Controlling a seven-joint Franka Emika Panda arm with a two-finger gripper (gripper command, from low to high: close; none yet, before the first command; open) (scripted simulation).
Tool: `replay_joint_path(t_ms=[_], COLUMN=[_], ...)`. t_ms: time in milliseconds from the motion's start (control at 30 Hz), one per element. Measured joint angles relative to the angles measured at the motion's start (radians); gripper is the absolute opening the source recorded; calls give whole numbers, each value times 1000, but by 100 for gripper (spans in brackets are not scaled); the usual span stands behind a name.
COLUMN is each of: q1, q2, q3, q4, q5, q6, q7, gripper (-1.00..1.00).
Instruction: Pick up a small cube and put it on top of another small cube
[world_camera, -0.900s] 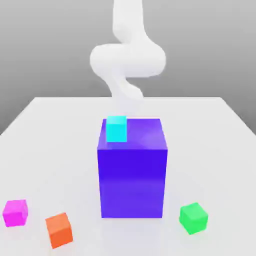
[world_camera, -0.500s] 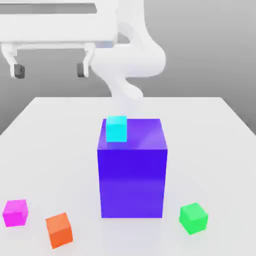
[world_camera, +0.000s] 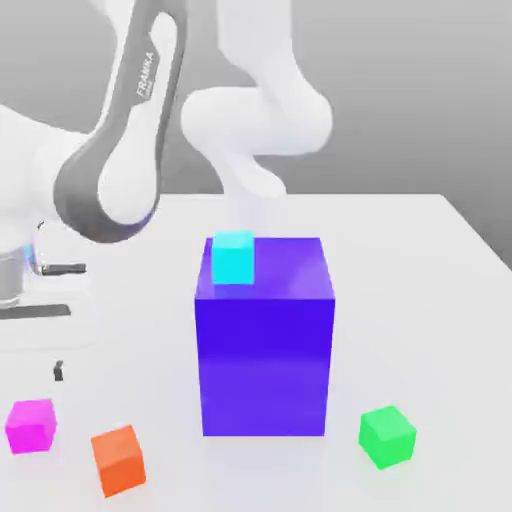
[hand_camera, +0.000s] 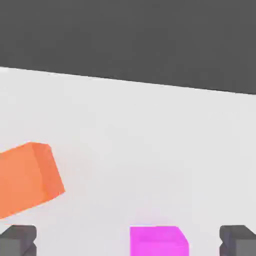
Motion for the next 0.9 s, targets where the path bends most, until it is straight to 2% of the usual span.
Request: replay_joint_path(t_ms=[167, 200, 433, 567, 633, 900], q1=[-108, -122, -123, -49, -21, 249], q2=[181, 202, 198, 73, 49, -64], q3=[116, 134, 133, 36, 20, 153], q4=[36, 42, 41, 7, 32, -32], q5=[130, 145, 139, 33, -9, -115], q6=[120, 135, 131, 42, -12, -58], q7=[-121, -133, -129, -49, -10, 225], gripper=[0, -100, -100, -100, -100, -100])
